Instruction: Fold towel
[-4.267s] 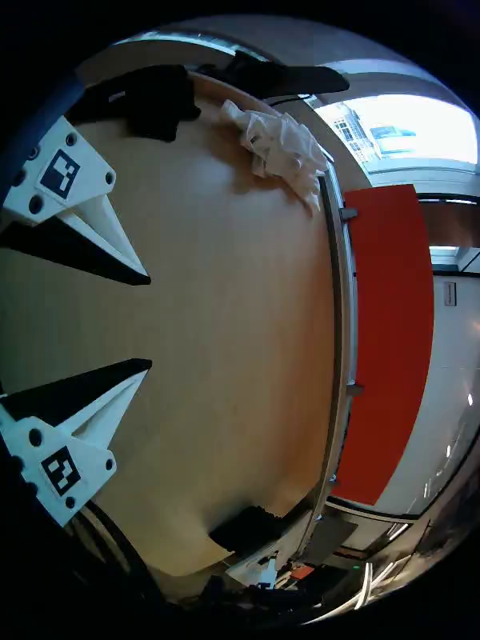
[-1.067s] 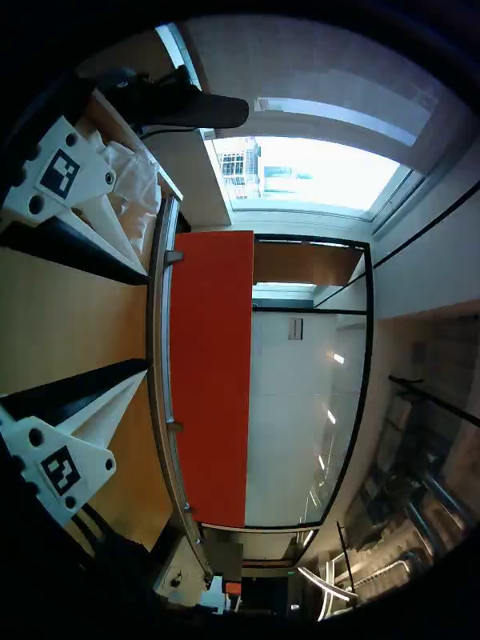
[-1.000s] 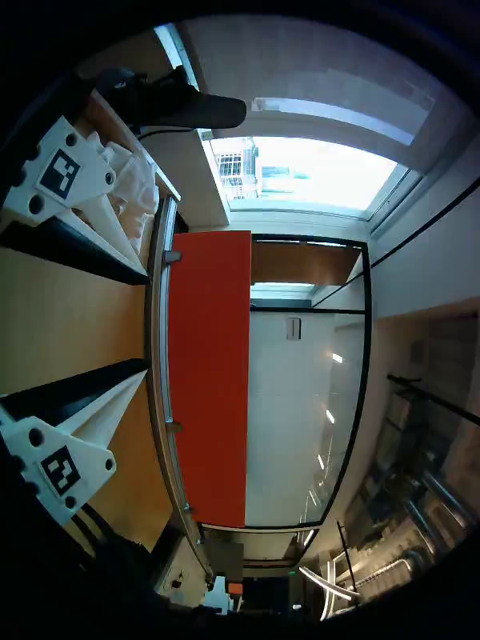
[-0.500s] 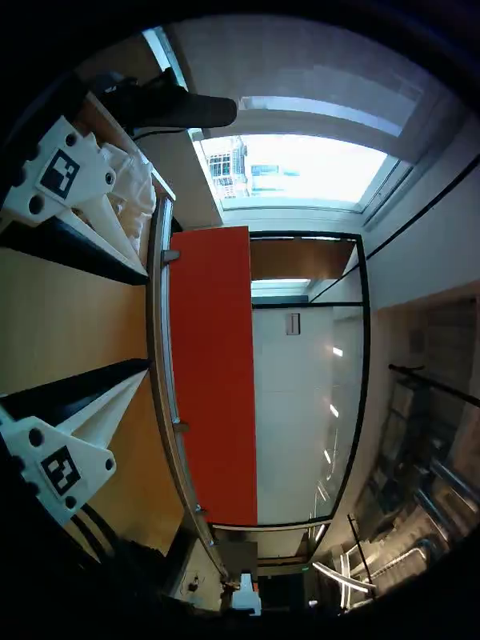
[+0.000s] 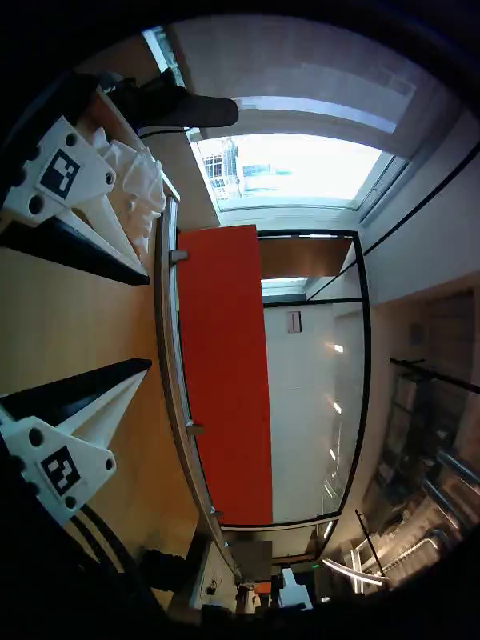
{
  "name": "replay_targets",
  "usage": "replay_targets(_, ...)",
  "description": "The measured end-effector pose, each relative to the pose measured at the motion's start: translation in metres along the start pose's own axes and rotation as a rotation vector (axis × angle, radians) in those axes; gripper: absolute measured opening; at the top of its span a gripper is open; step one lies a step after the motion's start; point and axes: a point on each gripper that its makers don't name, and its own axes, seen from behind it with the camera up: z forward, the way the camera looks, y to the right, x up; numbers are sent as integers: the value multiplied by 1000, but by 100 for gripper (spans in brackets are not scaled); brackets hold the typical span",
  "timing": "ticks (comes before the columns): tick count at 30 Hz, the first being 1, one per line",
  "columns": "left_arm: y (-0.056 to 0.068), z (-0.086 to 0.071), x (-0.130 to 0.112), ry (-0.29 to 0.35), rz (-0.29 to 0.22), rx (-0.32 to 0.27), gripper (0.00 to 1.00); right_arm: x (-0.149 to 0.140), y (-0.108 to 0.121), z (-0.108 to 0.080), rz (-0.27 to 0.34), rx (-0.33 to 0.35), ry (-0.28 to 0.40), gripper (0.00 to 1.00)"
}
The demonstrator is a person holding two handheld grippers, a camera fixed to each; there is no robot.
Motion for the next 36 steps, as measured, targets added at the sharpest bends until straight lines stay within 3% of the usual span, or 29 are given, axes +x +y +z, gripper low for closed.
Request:
replay_targets(8, 1, 0, -33, 7, -26, 0, 67, -18, 6, -3, -6, -13, 12, 100)
replay_targets(23, -5, -1, -86, 24, -24, 15, 67, -58, 1, -1, -1, -15, 19, 100)
replay_targets(36, -10, -2, -114, 41, -40, 29, 67, -70, -4, 2, -19, -16, 26, 100)
